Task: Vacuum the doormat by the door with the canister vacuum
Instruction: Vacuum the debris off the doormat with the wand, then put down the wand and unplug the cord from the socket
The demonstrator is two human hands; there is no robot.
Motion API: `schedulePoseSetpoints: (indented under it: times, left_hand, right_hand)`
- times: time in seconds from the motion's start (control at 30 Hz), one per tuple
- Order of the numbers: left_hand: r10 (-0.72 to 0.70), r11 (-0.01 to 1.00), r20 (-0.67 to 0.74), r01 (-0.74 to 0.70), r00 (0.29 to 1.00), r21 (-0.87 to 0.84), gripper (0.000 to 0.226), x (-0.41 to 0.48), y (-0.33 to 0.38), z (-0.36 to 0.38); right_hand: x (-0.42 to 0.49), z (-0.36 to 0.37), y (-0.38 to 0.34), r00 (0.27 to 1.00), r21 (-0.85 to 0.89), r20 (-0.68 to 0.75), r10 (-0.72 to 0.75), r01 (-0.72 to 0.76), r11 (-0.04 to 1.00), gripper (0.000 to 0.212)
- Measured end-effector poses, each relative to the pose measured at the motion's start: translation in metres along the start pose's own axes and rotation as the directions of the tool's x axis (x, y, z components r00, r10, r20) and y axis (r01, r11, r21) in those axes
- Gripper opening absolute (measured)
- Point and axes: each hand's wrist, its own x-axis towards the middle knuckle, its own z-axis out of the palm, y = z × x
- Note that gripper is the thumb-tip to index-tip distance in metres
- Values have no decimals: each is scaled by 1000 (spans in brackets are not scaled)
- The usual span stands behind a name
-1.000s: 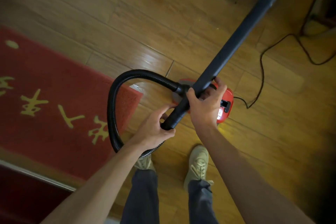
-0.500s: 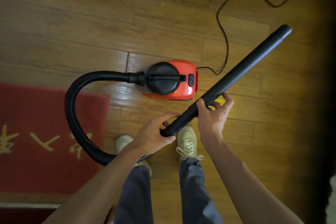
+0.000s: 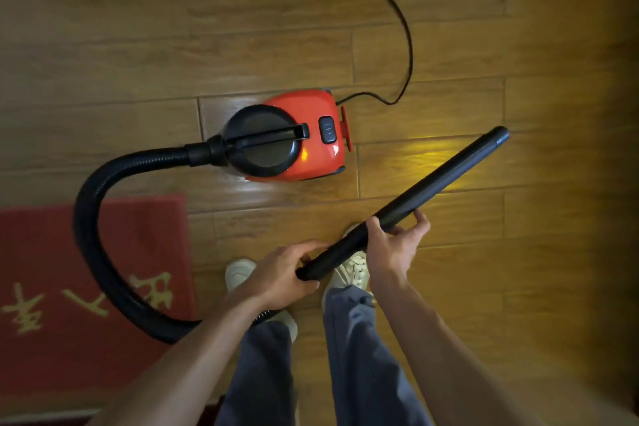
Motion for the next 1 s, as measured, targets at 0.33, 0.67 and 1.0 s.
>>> schedulePoseSetpoints:
  times: [0.33,0.67,1.0]
  left_hand:
    - [-135,991,43,134,990,28,67,82,-20,44]
    - [-186,965,-21,186,982,184,70,102,-45,43]
    - [-132,959,-84,149,988,242,69,100,-66,35]
  right_hand:
    - [97,7,51,968,-128,152,199,-180,975,74]
    - [116,67,-45,805,-556,531,-266,568,608,91]
    - [77,144,-53,589,-519,762,-269,804,290,100]
